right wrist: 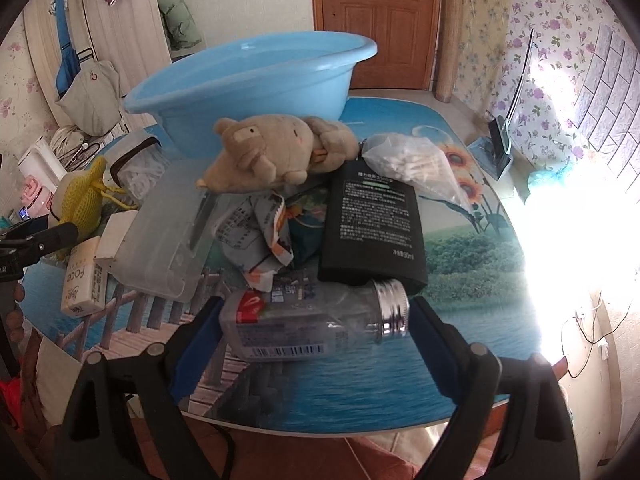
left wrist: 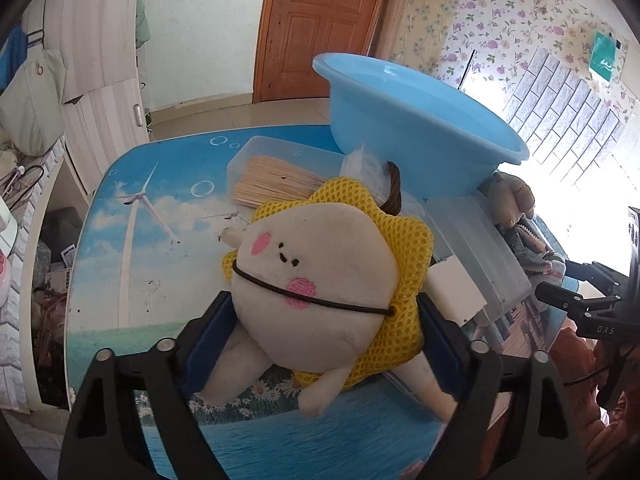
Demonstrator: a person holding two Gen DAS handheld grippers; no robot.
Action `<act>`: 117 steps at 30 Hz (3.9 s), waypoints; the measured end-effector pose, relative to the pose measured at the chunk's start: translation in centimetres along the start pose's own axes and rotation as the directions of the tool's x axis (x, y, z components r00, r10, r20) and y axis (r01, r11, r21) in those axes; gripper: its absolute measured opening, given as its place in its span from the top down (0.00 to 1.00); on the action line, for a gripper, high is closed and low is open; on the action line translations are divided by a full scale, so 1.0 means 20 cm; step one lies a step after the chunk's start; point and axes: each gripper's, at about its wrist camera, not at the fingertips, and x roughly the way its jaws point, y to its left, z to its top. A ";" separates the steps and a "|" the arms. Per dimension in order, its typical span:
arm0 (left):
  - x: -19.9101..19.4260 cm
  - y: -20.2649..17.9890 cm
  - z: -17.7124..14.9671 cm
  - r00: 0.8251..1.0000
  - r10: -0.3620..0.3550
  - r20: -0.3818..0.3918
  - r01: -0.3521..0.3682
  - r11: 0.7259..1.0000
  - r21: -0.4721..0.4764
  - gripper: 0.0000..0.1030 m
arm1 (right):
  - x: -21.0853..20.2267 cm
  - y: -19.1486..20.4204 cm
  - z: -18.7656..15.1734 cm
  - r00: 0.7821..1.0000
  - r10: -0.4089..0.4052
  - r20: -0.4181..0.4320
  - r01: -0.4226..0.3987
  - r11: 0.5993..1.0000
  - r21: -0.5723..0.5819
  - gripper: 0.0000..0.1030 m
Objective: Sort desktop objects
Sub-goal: 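Grasp the plush sun toy with the left tool while the right grasps the clear bottle, then carry both items to the blue basin and release the plush sun with the left tool, then lower the clear bottle into the blue basin and open the right tool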
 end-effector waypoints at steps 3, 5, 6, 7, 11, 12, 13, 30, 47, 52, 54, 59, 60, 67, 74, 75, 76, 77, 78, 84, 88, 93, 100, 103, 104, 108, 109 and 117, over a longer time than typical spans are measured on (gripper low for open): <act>-0.03 0.01 0.00 1.000 -0.012 0.002 0.012 1.000 -0.019 0.28 | 0.00 0.01 0.00 1.000 0.005 0.001 -0.005 1.000 -0.010 0.16; -0.05 0.01 -0.01 1.000 -0.008 0.012 0.008 1.000 -0.026 0.29 | -0.01 0.01 0.00 1.000 0.009 0.006 -0.009 1.000 -0.011 0.16; -0.06 0.01 -0.01 1.000 -0.008 0.015 0.008 1.000 -0.026 0.30 | -0.02 0.01 0.00 1.000 0.007 0.012 -0.007 1.000 -0.012 0.16; -0.07 0.01 -0.01 1.000 -0.010 0.017 0.011 1.000 -0.026 0.30 | -0.02 0.01 0.00 1.000 0.008 0.018 -0.008 1.000 -0.013 0.16; -0.13 -0.01 0.01 0.999 -0.026 0.033 0.026 1.000 -0.013 0.30 | -0.07 0.01 0.00 0.999 0.019 0.041 -0.018 1.000 -0.011 0.16; -0.15 -0.02 0.01 0.999 -0.025 0.044 0.026 1.000 -0.010 0.30 | -0.08 0.02 0.00 0.999 0.019 0.046 -0.019 1.000 -0.010 0.16; -0.17 -0.02 0.01 0.998 -0.025 0.052 0.025 1.000 -0.009 0.30 | -0.09 0.02 0.00 0.998 0.022 0.050 -0.021 1.000 -0.010 0.16; -0.42 -0.14 0.16 0.987 -0.060 0.147 0.059 0.998 0.011 0.30 | -0.37 0.09 0.12 0.975 0.111 0.192 -0.107 0.994 -0.035 0.16; -0.30 -0.33 0.40 0.986 -0.083 0.147 0.075 0.995 0.062 0.30 | -0.44 0.14 0.36 0.934 0.200 0.296 -0.180 0.979 -0.093 0.16; -0.18 -0.39 0.49 0.989 -0.082 0.122 0.072 0.994 0.083 0.30 | -0.38 0.12 0.45 0.927 0.220 0.302 -0.199 0.975 -0.100 0.16; -0.14 -0.40 0.52 0.989 -0.089 0.119 0.078 0.993 0.091 0.29 | -0.34 0.12 0.49 0.926 0.228 0.300 -0.206 0.973 -0.105 0.16; -0.01 -0.45 0.60 0.987 -0.115 0.108 0.103 0.989 0.109 0.27 | -0.24 0.13 0.56 0.931 0.218 0.294 -0.191 0.975 -0.117 0.16; 0.00 -0.45 0.61 0.986 -0.123 0.108 0.111 0.988 0.111 0.26 | -0.22 0.12 0.57 0.932 0.214 0.293 -0.188 0.975 -0.117 0.16; 0.01 -0.48 0.61 0.978 -0.167 0.126 0.147 0.977 0.155 0.18 | -0.13 0.08 0.63 0.948 0.167 0.272 -0.147 0.985 -0.092 0.16; -0.02 -0.54 0.55 0.974 -0.190 0.125 0.159 0.961 0.225 0.10 | -0.06 0.05 0.65 0.960 0.138 0.242 -0.128 0.990 -0.055 0.16; -0.03 -0.54 0.54 0.973 -0.191 0.127 0.159 0.961 0.227 0.10 | -0.05 0.06 0.65 0.962 0.136 0.236 -0.128 0.991 -0.050 0.16; -0.04 -0.54 0.54 0.972 -0.197 0.127 0.165 0.960 0.225 0.09 | -0.04 0.05 0.65 0.964 0.136 0.230 -0.129 0.991 -0.047 0.16; -0.05 -0.54 0.54 0.971 -0.202 0.130 0.170 0.961 0.219 0.09 | -0.04 0.06 0.65 0.965 0.135 0.226 -0.129 0.991 -0.041 0.16; -0.06 -0.53 0.54 0.970 -0.203 0.132 0.172 0.961 0.214 0.09 | -0.03 0.06 0.64 0.966 0.132 0.222 -0.127 0.991 -0.039 0.16; -0.13 -0.49 0.49 0.970 -0.188 0.152 0.157 0.967 0.199 0.06 | -0.04 0.10 0.62 0.970 0.119 0.211 -0.106 0.992 -0.072 0.16; -0.15 -0.43 0.44 0.972 -0.182 0.151 0.159 0.975 0.152 0.04 | -0.08 0.11 0.59 0.967 0.115 0.228 -0.102 0.992 -0.068 0.15; -0.18 -0.38 0.38 0.978 -0.144 0.151 0.127 0.985 0.121 0.04 | -0.11 0.11 0.56 0.969 0.105 0.225 -0.095 0.994 -0.055 0.14; -0.21 -0.31 0.25 0.984 -0.120 0.131 0.110 0.991 0.082 0.04 | -0.19 0.11 0.47 0.964 0.112 0.240 -0.102 0.993 -0.056 0.14; -0.21 -0.30 0.20 0.987 -0.107 0.121 0.100 0.993 0.068 0.04 | -0.20 0.11 0.42 0.965 0.110 0.239 -0.099 0.993 -0.059 0.14; -0.21 -0.29 0.18 0.988 -0.104 0.118 0.097 0.993 0.063 0.04 | -0.20 0.11 0.41 0.966 0.110 0.235 -0.099 0.994 -0.056 0.14; -0.22 -0.27 0.12 0.990 -0.094 0.106 0.090 0.995 0.042 0.04 | -0.21 0.11 0.35 0.970 0.114 0.215 -0.106 0.993 -0.051 0.14; -0.22 -0.26 0.10 0.991 -0.092 0.102 0.088 0.995 0.039 0.04 | -0.21 0.11 0.34 0.971 0.113 0.211 -0.105 0.993 -0.051 0.14; -0.23 -0.24 0.01 0.992 -0.089 0.086 0.086 0.996 0.030 0.04 | -0.21 0.11 0.22 0.977 0.120 0.179 -0.116 0.993 -0.032 0.14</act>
